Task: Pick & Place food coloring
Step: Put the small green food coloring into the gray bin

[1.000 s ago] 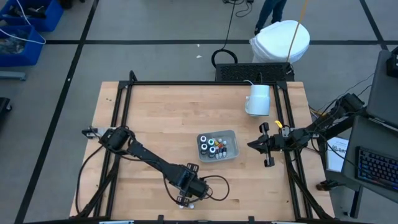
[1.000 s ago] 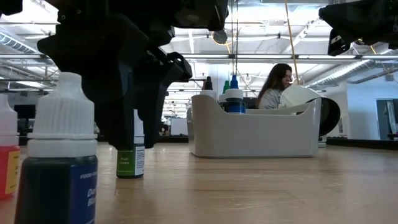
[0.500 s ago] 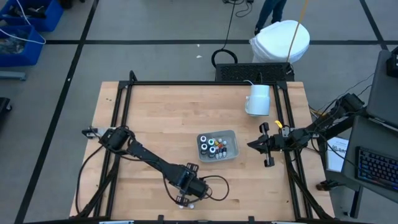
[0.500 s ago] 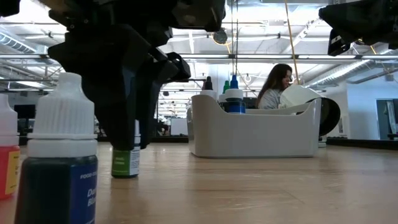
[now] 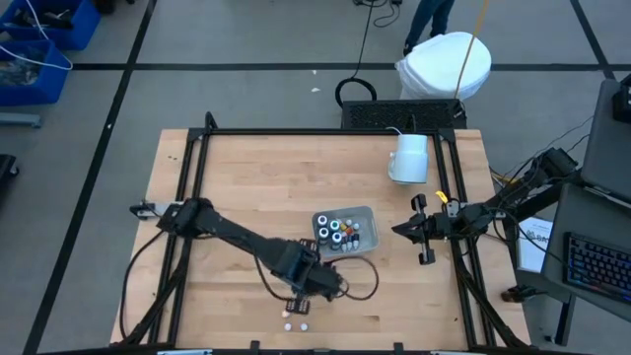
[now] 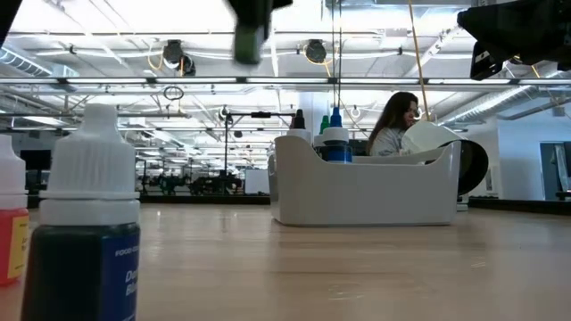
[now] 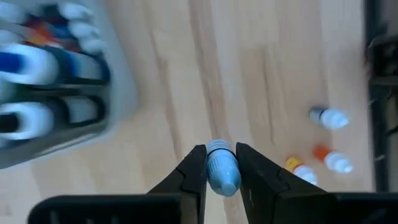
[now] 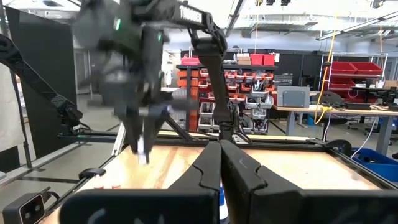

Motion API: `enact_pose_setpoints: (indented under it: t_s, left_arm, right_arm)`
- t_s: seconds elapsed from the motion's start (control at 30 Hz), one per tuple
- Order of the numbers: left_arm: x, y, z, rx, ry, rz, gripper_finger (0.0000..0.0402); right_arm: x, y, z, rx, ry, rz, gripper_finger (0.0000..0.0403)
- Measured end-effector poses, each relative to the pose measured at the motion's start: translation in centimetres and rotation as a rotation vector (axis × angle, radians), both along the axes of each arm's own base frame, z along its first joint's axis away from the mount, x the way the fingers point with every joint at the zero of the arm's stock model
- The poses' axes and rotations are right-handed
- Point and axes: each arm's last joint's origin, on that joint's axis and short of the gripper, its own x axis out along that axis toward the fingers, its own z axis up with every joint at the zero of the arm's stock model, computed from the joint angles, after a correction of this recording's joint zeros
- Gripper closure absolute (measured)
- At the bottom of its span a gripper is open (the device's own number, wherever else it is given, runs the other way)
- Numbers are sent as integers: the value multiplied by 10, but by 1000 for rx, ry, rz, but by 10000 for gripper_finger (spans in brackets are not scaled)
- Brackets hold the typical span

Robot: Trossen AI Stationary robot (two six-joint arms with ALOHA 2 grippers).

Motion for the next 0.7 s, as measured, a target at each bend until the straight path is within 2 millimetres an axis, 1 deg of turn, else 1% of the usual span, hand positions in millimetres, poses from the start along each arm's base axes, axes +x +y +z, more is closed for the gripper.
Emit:
enact_pose_setpoints:
  t_s: [0.07,0.17,0.27,0.37,0.47,0.57,0.7]
  left_arm:
    - [4,12,15,-11,-24,37,331]
    - [10,31,27,-14,-61,56,331]
    - [17,48,36,-16,-111,50,332]
    - [30,68,39,-20,-191,46,332]
    - [40,89,42,-30,-258,47,332]
    - [51,106,38,-47,-291,45,332]
    - [63,121,20,-15,-275,13,332]
  right_arm:
    - [0,0,0,0,1,0,403]
    - [0,0,0,-2,3,0,403]
    - [0,0,0,-9,2,-2,403]
    - [0,0,0,-12,2,-4,403]
    - [0,0,0,-12,3,-12,403]
    - [0,-2,-1,12,12,-75,403]
    - [0,-6,-4,52,55,-211,403]
